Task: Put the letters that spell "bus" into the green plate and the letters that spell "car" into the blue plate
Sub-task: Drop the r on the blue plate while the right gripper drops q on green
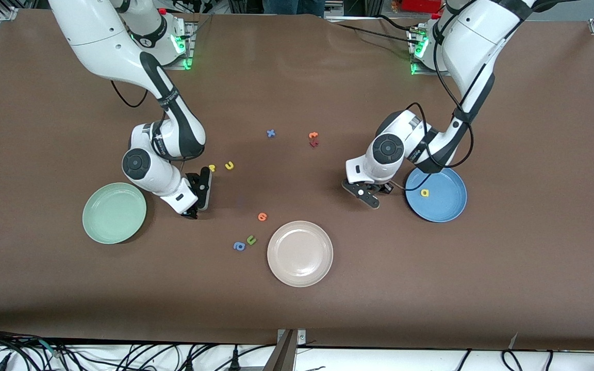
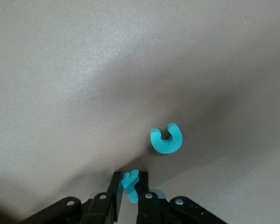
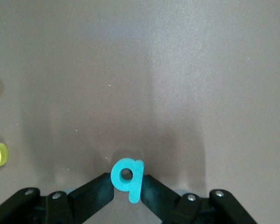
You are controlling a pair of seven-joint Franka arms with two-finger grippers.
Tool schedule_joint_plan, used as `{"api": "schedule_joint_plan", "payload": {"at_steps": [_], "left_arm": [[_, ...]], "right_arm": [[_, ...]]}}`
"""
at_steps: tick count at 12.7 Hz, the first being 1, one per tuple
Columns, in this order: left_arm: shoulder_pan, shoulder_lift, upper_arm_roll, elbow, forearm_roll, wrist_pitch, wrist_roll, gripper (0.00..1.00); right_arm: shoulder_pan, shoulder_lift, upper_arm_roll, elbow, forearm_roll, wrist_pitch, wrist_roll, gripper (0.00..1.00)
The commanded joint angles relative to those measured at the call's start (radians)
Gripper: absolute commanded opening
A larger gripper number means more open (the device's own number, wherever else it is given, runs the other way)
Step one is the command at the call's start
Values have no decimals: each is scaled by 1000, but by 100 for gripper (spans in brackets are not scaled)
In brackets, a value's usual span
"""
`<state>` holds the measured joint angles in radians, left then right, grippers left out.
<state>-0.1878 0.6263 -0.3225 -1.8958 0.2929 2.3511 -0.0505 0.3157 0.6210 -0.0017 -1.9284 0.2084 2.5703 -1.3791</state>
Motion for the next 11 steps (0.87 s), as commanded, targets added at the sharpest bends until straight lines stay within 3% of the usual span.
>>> {"api": "schedule_joint_plan", "payload": {"at_steps": [1, 5, 9, 10, 11], "left_arm": [[48, -43, -1, 17, 25, -24, 8, 9], [148, -125, -1, 21, 25, -97, 111, 9], [243, -142, 2, 96, 23, -218, 279, 10], [258, -137, 3, 96, 23, -228, 288, 16], [260, -135, 3, 92, 25, -231, 288, 46]], "right_arm": [[0, -35, -9, -11, 29, -16, 27, 0], [-4, -99, -58, -14, 36, -138, 184, 0], [-6, -162, -242, -14, 36, -304, 201, 0], [-7, -167, -291, -15, 34, -312, 189, 0], [-7, -165, -328, -15, 34, -312, 186, 0]]}}
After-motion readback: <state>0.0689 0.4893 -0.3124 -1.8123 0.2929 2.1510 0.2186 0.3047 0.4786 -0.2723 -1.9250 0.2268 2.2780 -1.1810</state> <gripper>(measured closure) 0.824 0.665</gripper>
